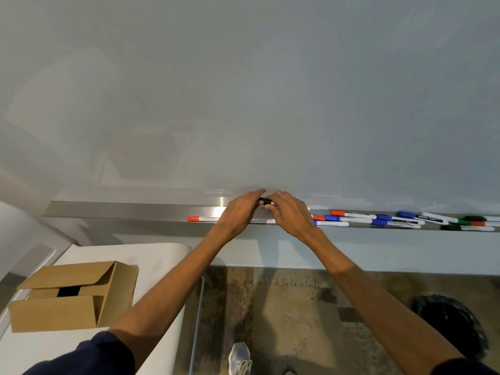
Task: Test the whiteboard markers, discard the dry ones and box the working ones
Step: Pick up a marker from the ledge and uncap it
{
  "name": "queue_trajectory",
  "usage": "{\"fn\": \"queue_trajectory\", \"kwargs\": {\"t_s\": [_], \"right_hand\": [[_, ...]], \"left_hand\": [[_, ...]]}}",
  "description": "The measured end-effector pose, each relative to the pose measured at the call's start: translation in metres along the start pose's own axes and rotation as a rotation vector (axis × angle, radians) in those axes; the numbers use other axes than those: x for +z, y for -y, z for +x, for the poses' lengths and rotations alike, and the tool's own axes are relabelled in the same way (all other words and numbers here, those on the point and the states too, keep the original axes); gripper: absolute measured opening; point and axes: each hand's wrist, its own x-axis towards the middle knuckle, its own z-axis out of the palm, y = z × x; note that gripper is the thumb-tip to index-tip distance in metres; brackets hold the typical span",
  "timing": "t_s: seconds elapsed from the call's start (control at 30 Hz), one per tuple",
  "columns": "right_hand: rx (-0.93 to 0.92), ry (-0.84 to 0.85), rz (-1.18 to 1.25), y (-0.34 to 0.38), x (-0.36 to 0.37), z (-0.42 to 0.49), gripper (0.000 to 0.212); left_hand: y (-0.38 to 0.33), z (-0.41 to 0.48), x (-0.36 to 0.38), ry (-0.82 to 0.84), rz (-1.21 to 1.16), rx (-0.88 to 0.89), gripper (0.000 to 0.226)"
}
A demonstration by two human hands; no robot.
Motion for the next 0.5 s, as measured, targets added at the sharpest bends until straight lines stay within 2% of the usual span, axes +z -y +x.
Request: {"fn": "queue_trajectory", "kwargs": {"t_s": [0.1,0.27,0.5], "right_hand": [[-0.043,-0.004,-0.047,-0.001,-0.016,-0.011,0.028],[-0.088,0.031,-0.158,-0.001,-0.040,-0.028,0.032],[-0.119,0.084,-0.279,0.004,-0.072,-0.048,0.036]], "left_hand": [[-0.018,0.001,-0.009,0.063,0.013,0.033,0.028],[-0.047,-0.004,-0.021,0.083,0.013,0.033,0.023],[-0.082,-0.017,-0.035,0.035,0.115,0.138,0.021]]}}
